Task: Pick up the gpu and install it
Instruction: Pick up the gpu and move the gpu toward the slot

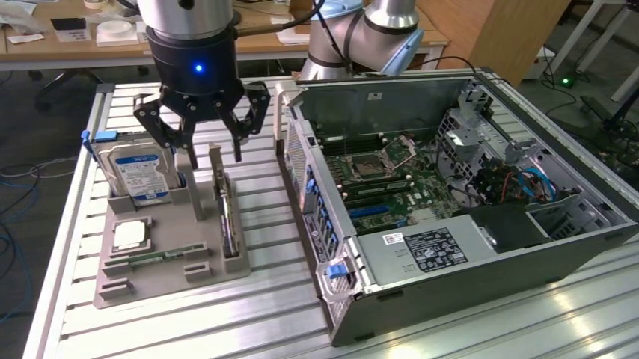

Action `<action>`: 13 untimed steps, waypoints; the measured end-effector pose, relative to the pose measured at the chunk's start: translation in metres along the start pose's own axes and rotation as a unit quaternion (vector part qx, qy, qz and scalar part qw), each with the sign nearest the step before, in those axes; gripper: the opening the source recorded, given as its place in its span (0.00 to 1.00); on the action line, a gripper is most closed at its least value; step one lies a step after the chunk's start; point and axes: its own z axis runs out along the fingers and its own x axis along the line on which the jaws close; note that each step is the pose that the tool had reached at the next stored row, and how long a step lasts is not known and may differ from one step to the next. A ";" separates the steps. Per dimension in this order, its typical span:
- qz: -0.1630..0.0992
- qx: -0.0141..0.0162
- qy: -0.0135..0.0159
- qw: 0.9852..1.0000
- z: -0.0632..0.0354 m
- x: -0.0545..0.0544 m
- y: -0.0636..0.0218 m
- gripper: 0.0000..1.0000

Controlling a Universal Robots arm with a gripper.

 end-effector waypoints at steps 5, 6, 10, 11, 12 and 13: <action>0.000 0.000 0.000 1.000 0.0016 0.000 -0.0001 0.59; 0.000 0.000 0.000 1.000 0.0019 0.000 -0.0001 0.59; 0.000 0.000 0.000 1.000 0.0032 0.000 -0.0001 0.59; 0.000 0.000 0.000 1.000 0.0035 0.000 -0.0001 0.59; 0.000 0.000 0.000 1.000 0.0038 0.000 -0.0002 0.59; 0.000 0.000 0.000 1.000 0.0041 0.000 -0.0002 0.59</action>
